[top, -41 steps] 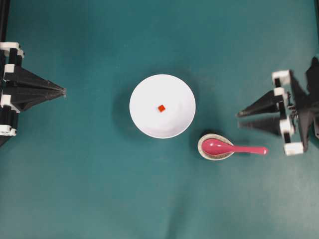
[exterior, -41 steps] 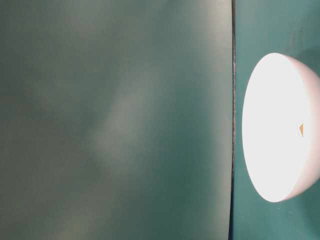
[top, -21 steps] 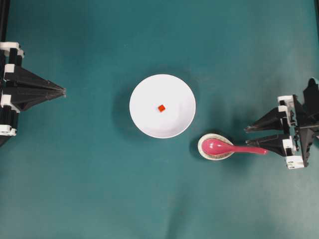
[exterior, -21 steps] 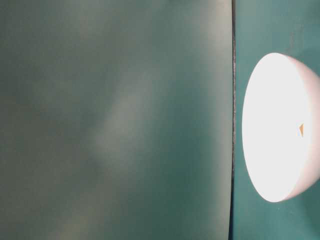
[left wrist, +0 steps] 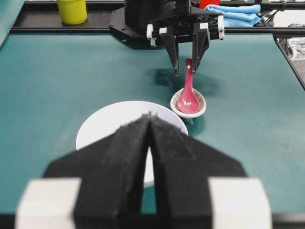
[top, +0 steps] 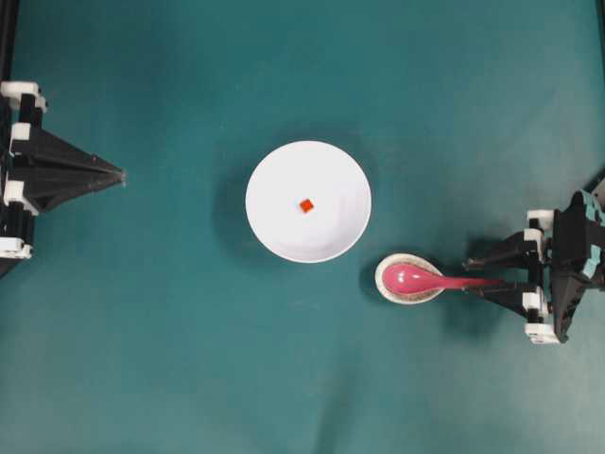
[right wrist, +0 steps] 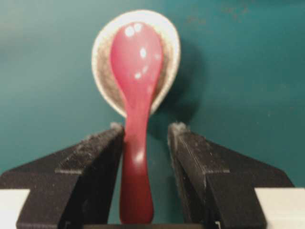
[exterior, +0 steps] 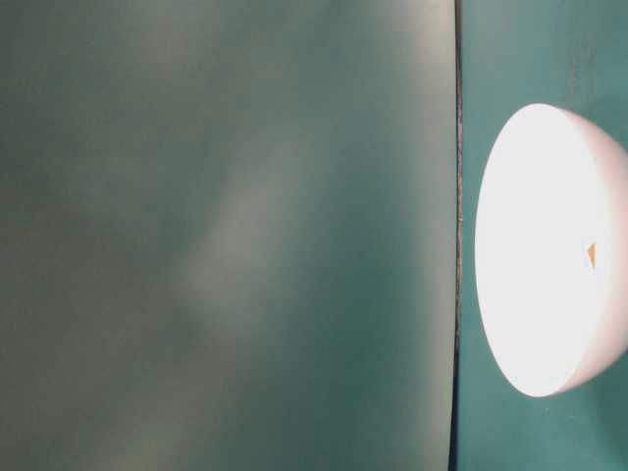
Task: Grip the spoon and scoop the red block from the bowl with right arm.
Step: 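Close the right gripper on the pink spoon handle, then lift the spoon from the rest and swing it over the bowl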
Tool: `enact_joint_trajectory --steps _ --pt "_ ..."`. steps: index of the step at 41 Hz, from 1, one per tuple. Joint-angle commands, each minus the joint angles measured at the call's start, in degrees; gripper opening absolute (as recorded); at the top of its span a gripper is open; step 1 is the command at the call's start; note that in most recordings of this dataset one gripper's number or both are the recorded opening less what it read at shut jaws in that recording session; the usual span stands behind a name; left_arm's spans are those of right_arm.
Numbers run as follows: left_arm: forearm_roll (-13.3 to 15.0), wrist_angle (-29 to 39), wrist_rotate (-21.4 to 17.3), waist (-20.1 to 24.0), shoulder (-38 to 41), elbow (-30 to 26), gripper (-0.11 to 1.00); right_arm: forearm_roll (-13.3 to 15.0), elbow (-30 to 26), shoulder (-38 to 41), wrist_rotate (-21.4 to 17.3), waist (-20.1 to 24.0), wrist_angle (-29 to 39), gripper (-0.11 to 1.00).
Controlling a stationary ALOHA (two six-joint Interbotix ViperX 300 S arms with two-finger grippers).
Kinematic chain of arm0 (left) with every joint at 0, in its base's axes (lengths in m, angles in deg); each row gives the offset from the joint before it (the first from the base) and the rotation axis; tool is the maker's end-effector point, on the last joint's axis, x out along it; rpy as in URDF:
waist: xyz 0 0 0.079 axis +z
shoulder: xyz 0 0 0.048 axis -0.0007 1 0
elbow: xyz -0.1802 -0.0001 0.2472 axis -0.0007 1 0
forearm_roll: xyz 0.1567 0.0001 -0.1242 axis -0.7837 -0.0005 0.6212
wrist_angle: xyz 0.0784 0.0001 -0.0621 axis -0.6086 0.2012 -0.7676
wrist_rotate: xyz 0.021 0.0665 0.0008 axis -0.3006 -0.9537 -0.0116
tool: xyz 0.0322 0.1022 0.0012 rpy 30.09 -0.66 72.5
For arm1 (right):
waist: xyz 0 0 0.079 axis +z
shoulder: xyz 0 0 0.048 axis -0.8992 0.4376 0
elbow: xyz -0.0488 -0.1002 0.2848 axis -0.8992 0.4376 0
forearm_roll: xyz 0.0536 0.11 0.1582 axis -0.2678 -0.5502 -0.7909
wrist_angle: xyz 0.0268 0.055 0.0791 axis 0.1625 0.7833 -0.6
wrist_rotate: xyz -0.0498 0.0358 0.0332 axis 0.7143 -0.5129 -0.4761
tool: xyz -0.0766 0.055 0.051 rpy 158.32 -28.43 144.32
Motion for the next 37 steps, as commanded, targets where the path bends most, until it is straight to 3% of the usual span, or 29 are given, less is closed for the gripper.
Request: enact_joint_trajectory --steps 1,25,34,37 --pt "-0.18 0.0 -0.09 0.09 0.44 -1.49 0.0 -0.18 -0.53 -0.26 0.26 0.35 -0.26 0.49" --pt "-0.18 0.18 -0.18 0.09 0.7 -1.32 0.0 -0.18 -0.79 0.09 2.2 0.44 3.34 0.46" --pt "-0.18 1.05 -0.26 0.09 0.79 -1.23 0.0 -0.18 -1.14 0.0 2.64 0.53 2.9 0.24" --pt "-0.18 1.32 -0.26 0.09 0.79 -1.32 0.0 -0.18 -1.49 -0.26 3.08 0.35 2.81 0.22"
